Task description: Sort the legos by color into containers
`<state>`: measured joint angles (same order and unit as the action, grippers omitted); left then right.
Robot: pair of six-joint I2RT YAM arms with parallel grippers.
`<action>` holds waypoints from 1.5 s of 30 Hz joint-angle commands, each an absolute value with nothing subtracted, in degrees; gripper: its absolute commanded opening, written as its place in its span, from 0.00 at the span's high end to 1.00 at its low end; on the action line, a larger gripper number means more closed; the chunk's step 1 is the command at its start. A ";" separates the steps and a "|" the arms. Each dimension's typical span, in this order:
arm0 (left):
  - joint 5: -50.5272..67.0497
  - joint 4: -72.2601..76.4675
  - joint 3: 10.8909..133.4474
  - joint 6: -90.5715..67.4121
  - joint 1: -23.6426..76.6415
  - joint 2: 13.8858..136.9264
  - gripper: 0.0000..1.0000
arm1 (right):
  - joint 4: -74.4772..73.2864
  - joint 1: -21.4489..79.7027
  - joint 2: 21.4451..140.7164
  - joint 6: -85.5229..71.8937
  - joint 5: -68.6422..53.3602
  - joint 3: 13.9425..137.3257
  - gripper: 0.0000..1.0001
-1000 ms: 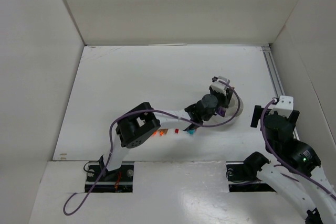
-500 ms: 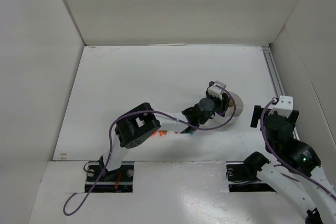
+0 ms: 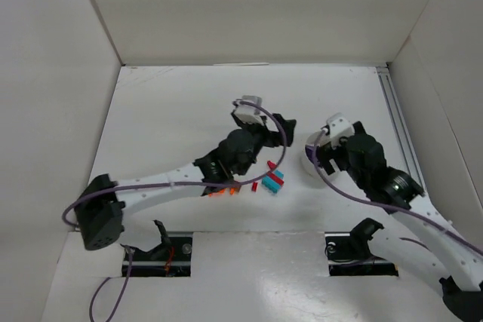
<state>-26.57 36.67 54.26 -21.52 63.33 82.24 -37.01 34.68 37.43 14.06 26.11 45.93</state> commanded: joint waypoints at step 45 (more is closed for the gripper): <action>-45.97 -42.89 36.47 -77.43 50.19 37.35 0.00 | 2.55 62.84 106.26 14.16 3.69 64.17 0.20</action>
<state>-44.45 -41.69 36.95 -76.20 50.39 37.43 -0.54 62.72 106.54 16.08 2.68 63.07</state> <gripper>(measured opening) 0.997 0.818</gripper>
